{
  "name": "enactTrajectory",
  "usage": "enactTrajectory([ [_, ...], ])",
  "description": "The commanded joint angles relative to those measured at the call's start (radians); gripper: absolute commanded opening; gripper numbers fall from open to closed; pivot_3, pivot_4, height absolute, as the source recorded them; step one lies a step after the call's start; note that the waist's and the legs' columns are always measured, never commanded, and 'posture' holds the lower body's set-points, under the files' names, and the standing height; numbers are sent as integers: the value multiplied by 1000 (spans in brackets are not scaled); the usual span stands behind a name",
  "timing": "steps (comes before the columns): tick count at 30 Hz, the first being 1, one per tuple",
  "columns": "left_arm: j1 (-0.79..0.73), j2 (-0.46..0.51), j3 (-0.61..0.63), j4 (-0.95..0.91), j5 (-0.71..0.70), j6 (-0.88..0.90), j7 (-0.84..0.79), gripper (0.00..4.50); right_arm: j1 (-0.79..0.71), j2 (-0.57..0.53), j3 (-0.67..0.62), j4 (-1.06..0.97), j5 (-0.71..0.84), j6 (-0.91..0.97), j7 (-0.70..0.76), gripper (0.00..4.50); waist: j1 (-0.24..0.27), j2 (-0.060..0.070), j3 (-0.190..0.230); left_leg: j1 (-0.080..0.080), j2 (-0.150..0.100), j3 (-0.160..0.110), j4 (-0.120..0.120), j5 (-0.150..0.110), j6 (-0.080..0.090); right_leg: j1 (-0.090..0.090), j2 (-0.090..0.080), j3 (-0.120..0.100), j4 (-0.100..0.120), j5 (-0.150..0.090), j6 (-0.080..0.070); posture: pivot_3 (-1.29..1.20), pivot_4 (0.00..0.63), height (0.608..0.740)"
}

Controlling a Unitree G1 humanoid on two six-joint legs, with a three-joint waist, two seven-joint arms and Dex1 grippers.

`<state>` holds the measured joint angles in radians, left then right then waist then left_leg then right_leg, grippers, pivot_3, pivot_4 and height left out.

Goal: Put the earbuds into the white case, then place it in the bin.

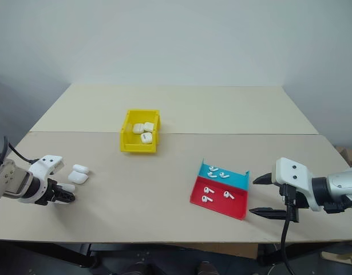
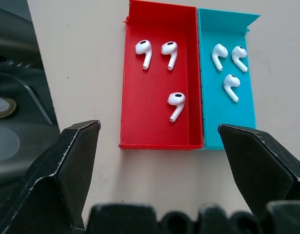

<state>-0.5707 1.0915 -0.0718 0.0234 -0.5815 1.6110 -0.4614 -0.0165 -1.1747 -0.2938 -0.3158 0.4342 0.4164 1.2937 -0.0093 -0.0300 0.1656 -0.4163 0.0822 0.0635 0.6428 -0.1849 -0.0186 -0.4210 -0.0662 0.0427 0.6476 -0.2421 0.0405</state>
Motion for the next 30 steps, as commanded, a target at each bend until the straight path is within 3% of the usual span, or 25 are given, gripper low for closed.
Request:
enactTrajectory([
  [1,12,11,39,-66,27,-1,7,2780,-11,-13,-22,-10,0,5,-8,4500,0,0,0,0,0,0,0,0,0,0,0,0,0,0,0,0,150,740],
  [9,62,113,278,-402,-127,3,-119,2780,-19,-11,-33,1,3,-5,-13,4500,-3,-3,1,-2,0,0,0,0,0,-2,0,0,0,2,-4,0,150,740],
  [13,85,5,450,-594,-198,-72,-145,2780,-84,-8,-10,20,11,9,-33,4500,-2,-2,1,-2,0,0,0,0,0,0,-1,-1,0,2,-3,0,150,740],
  [16,150,-166,500,-723,-182,-236,-88,2780,-154,-41,24,7,35,96,-39,4500,-2,-1,0,0,0,-1,1,0,0,1,0,0,0,2,-4,0,150,740],
  [19,264,-302,455,-797,-96,-464,-49,2780,-201,-88,48,-34,54,165,-21,4500,-5,-1,0,0,0,-1,1,0,0,2,0,0,0,3,-5,0,150,740],
  [21,370,-407,400,-790,15,-787,-108,2780,-225,-117,67,-67,57,173,1,4500,-6,-1,0,-1,0,-1,1,0,0,1,0,0,0,4,-6,0,150,740],
  [23,420,-442,314,-757,88,-912,-118,2780,-267,-153,120,-100,31,169,16,4500,-4,0,0,0,0,0,1,0,0,1,0,1,-1,4,-6,0,150,740],
  [28,420,-585,148,-527,225,-1326,-194,2780,-500,-136,371,-163,-56,275,-1,4500,0,1,-1,1,0,-1,2,1,-1,2,0,1,-2,1,-8,0,150,740],
  [30,405,-643,132,-413,178,-1518,-340,2780,-570,-94,453,-194,-71,325,-7,4107,0,1,-2,0,0,-1,2,1,-1,1,1,2,-2,1,-8,0,150,740],
])
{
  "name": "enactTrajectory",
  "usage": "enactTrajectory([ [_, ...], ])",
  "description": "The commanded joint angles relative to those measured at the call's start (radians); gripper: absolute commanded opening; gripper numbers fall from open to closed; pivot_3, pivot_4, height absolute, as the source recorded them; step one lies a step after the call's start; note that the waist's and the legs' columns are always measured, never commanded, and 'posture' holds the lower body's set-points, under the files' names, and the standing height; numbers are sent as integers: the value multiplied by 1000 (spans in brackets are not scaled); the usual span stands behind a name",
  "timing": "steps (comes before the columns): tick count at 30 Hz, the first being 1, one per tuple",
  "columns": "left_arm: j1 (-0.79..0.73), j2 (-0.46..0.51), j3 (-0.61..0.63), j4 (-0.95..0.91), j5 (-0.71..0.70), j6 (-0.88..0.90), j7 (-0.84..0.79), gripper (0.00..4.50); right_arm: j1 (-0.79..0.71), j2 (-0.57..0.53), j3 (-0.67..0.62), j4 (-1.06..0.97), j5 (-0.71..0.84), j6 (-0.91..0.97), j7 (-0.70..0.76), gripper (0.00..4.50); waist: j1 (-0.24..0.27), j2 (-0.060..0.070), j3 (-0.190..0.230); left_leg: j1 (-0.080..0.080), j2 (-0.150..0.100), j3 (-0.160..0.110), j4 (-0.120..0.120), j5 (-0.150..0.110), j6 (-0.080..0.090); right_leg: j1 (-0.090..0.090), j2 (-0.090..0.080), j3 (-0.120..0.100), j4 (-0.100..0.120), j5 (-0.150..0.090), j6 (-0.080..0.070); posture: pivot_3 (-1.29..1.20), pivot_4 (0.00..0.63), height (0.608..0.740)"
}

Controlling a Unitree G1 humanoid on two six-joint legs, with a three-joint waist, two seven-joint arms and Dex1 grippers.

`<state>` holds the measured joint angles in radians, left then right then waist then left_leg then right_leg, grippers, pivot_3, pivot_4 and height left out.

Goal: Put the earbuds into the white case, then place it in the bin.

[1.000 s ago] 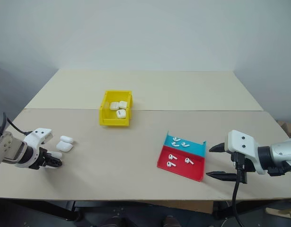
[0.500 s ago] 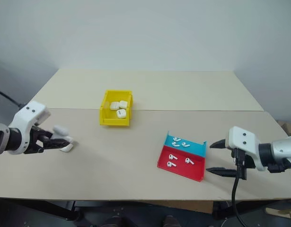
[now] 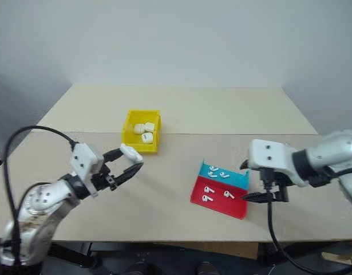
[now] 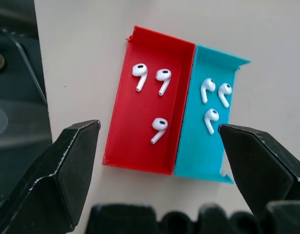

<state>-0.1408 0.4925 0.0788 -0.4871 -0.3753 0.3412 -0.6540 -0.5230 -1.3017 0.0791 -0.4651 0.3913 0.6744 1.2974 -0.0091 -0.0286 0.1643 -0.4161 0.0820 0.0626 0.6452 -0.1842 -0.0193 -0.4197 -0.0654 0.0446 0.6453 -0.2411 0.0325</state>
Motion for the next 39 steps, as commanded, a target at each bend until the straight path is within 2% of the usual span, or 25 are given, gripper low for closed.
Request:
enactTrajectory([
  [1,-36,-59,-32,151,-23,-339,-200,2780,-99,60,126,-61,-37,108,-21,3866,0,0,0,0,0,0,0,0,0,0,0,0,0,3,-3,0,150,740],
  [5,-73,-125,-38,261,-81,-450,-283,2780,-200,143,306,-120,-121,245,-68,2537,-2,0,-1,-6,0,-1,0,0,0,-5,0,0,0,6,2,0,150,740],
  [9,-66,-120,-37,318,-153,-489,-404,2780,-298,210,442,-124,-192,352,-99,2537,-4,1,-1,-6,0,-1,1,0,0,-5,1,-1,1,5,2,0,150,740],
  [18,-20,-70,-39,342,-193,-516,-554,2780,-425,307,624,-102,-252,475,-126,2537,-4,1,-1,-6,1,-2,1,0,0,-5,1,-2,1,5,2,0,150,740],
  [26,7,-46,-41,313,-170,-510,-543,2780,-470,352,732,-19,-312,470,-135,2537,-4,2,-2,-5,1,-2,1,0,0,-5,1,-2,1,6,2,0,150,740],
  [39,24,3,-46,274,-162,-476,-518,2780,-483,396,784,41,-374,445,-124,2537,-6,2,-2,-6,2,-1,1,0,0,-6,2,-2,1,5,2,0,150,740],
])
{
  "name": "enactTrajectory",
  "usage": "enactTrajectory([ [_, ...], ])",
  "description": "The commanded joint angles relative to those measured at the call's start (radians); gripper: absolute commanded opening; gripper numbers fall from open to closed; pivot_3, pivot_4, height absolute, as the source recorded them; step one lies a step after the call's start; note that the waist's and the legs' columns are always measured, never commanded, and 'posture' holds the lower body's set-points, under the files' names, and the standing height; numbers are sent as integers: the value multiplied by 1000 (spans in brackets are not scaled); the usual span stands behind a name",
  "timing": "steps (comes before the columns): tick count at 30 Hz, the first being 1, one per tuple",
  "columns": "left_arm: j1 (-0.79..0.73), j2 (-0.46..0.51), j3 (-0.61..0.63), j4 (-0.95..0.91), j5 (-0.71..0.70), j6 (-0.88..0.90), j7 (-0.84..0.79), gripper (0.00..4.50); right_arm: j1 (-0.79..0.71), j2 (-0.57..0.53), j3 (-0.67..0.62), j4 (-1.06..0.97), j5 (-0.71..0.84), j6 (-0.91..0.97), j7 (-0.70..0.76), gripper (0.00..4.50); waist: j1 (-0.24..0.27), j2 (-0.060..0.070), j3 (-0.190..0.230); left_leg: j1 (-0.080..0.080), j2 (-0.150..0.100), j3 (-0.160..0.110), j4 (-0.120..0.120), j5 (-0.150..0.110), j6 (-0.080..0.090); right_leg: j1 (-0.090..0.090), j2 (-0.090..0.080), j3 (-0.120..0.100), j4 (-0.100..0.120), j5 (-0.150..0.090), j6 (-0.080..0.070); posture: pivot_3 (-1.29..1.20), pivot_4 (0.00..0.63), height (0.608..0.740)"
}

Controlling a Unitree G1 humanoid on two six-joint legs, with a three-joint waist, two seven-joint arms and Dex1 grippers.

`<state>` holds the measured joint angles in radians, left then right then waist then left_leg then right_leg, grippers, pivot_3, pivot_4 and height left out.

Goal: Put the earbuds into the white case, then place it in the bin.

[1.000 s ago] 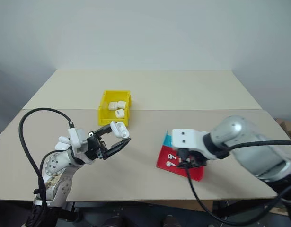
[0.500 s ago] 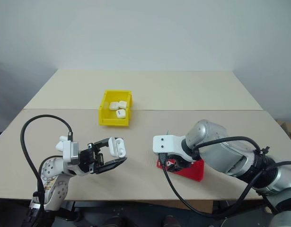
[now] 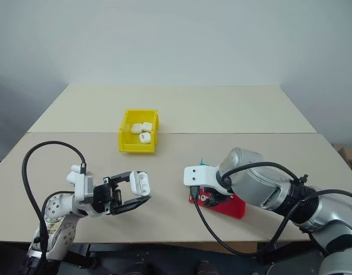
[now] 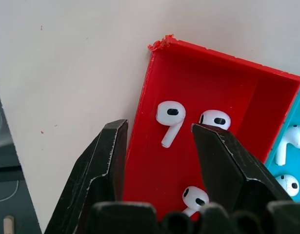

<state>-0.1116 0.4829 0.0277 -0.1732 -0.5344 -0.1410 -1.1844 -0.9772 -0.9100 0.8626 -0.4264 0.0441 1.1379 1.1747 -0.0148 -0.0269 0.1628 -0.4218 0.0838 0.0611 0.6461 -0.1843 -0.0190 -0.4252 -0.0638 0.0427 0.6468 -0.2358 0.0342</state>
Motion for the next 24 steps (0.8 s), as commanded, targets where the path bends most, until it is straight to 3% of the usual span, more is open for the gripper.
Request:
enactTrajectory([
  [1,-4,14,7,-41,-3,7,14,2780,-27,7,2,6,-30,-22,0,2537,0,0,0,0,0,0,0,0,0,0,0,0,0,0,0,0,150,740],
  [24,4,37,8,-40,19,20,55,2780,10,40,-1,58,-51,-76,14,2537,0,0,0,0,0,0,0,0,0,0,0,0,0,0,0,0,150,740],
])
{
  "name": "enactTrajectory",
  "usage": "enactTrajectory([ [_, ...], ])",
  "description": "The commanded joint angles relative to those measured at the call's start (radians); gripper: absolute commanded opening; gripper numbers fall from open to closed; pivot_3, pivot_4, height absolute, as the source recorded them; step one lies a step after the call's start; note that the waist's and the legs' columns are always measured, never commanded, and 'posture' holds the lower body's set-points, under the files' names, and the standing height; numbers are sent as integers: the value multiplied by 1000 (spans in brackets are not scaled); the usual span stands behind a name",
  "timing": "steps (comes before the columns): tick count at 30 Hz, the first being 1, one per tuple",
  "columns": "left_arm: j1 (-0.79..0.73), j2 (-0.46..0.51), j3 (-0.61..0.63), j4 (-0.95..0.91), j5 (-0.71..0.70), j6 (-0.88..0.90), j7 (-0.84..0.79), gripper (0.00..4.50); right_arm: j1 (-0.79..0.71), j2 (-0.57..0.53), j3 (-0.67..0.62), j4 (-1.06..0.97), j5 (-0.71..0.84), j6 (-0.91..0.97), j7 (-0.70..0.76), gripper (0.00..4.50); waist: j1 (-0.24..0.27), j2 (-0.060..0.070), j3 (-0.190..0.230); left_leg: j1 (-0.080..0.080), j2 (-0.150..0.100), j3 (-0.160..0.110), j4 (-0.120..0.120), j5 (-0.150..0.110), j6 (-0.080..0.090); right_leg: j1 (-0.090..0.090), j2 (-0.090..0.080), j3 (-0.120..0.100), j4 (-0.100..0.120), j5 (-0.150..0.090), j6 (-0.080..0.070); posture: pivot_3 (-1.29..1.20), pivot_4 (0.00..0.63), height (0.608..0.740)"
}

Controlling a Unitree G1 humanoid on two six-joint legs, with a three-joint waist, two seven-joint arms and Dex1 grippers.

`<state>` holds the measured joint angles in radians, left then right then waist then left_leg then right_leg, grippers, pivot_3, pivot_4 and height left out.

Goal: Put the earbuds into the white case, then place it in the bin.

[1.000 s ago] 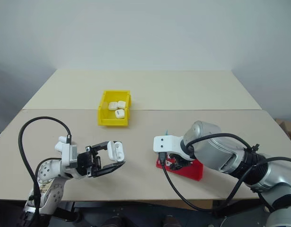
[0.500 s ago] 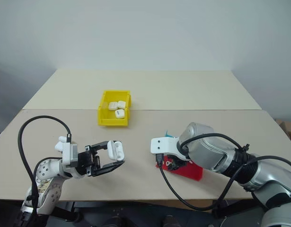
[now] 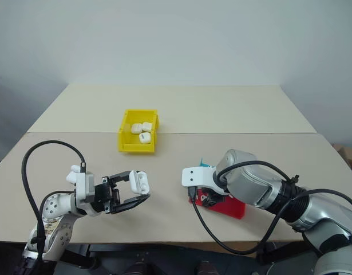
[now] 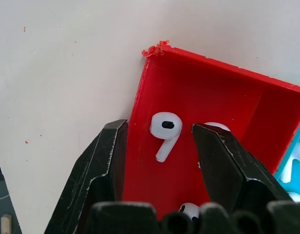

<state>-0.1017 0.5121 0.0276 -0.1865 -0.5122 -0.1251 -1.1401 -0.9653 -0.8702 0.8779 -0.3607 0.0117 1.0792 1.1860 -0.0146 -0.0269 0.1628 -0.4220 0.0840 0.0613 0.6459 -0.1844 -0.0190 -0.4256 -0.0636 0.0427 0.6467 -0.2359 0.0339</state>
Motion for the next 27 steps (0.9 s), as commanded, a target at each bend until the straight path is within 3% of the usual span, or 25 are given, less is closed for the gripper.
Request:
enactTrajectory([
  [1,-6,7,7,-26,-1,2,12,2780,-1,0,-18,-7,-17,-20,4,2537,0,0,0,0,0,0,0,0,0,0,0,0,0,0,0,0,150,740],
  [11,-1,19,-4,-43,10,23,35,2780,5,6,-18,-4,-24,-30,-2,2537,0,0,0,0,0,0,0,0,0,0,0,0,0,0,0,0,150,740],
  [14,0,24,-7,-48,14,32,41,2780,4,9,-14,3,-34,-36,-9,1963,0,0,0,0,0,0,0,0,0,0,0,0,0,0,0,0,150,740],
  [16,1,25,-7,-53,14,40,45,2780,6,11,-16,5,-38,-39,-9,1306,0,0,0,0,0,0,0,0,0,0,0,0,0,0,0,0,150,740],
  [27,3,24,-9,-57,24,45,56,2780,15,14,-15,10,-60,-48,-5,1306,0,0,0,0,0,0,0,0,0,-1,0,0,0,0,0,0,150,740],
])
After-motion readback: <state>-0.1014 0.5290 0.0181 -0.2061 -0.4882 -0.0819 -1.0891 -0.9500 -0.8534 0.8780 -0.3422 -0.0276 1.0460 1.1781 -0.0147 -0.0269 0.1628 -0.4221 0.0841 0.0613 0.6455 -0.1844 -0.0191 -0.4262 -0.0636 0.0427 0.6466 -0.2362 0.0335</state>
